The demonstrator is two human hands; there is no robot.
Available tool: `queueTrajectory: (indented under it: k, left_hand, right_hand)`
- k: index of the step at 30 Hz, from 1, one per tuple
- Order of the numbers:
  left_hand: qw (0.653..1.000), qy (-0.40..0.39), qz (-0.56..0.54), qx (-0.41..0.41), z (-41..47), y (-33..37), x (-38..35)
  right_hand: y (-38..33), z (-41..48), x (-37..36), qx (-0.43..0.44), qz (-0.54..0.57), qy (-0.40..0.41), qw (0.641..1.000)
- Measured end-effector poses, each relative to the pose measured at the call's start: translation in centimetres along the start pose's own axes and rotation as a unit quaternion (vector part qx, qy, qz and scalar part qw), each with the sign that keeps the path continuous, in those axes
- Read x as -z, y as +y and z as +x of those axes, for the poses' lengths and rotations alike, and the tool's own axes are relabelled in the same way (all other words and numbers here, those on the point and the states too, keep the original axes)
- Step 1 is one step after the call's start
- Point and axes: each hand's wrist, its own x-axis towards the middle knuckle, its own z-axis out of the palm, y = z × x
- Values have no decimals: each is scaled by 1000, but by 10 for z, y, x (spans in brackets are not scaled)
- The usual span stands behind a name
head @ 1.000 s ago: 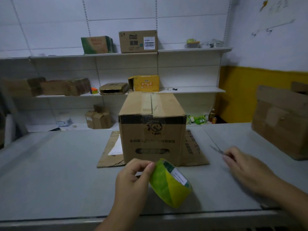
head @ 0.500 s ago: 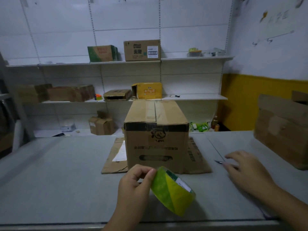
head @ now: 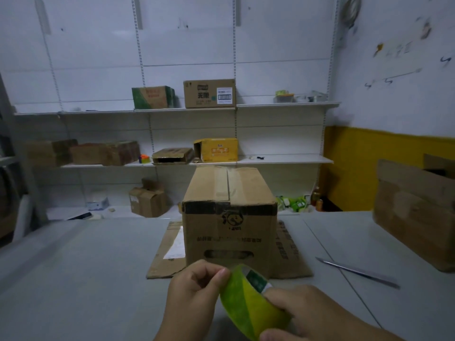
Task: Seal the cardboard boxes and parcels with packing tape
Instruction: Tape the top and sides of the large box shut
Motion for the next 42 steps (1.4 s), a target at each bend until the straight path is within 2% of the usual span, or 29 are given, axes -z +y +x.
queueTrajectory:
  k: [3, 8, 11, 12, 14, 17, 20, 22, 25, 28, 31, 34, 36, 38, 42]
  left_hand:
    - [1000, -3, 3, -10, -5, 8, 9]
    - [1000, -12, 0, 1, -7, 18, 25]
    - [998, -9, -29, 51, -8, 17, 22]
    - [996, -3, -49, 70, -6, 15, 21]
    - [995, -3, -58, 85, -2, 13, 19]
    - [997, -4, -40, 60, 3, 14, 23]
    - [999, 11, -20, 44, 4, 14, 29]
    - [996, 35, -50, 64, 4, 13, 33]
    - [987, 91, -108, 80, 4, 10, 45]
    - [985, 97, -120, 77, 4, 11, 52]
    - [981, 85, -135, 107, 7, 11, 51]
    - [980, 40, -152, 119, 11, 15, 50]
    - [984, 32, -142, 102, 12, 20, 51]
    - [986, 56, -137, 80, 13, 24, 51]
    - [983, 102, -144, 44, 17, 32, 55]
  right_hand:
    - [-3, -3, 7, -10, 5, -29, 1000]
    - [6, -3, 21, -117, -34, 16, 992]
    - [5, 1, 13, -148, -64, -12, 987]
    - [7, 4, 7, -141, -75, -27, 987]
    - [17, 7, -5, -138, -26, -36, 989]
    - [32, 8, -12, -108, 14, -59, 992]
    - [34, 8, -7, -89, -10, -68, 994]
    - [19, 6, 3, -84, -27, -69, 994]
    - [14, 2, 19, -109, -59, -11, 992]
    - [17, -3, 22, -146, -102, -21, 984]
    - [14, -5, 18, -128, -66, -87, 986]
    - [10, -7, 22, -122, -15, -134, 983]
    - [8, -8, 26, -146, 68, -155, 975]
    - [5, -10, 31, -158, 111, -164, 967]
    - [-5, -5, 55, -166, 107, -128, 972]
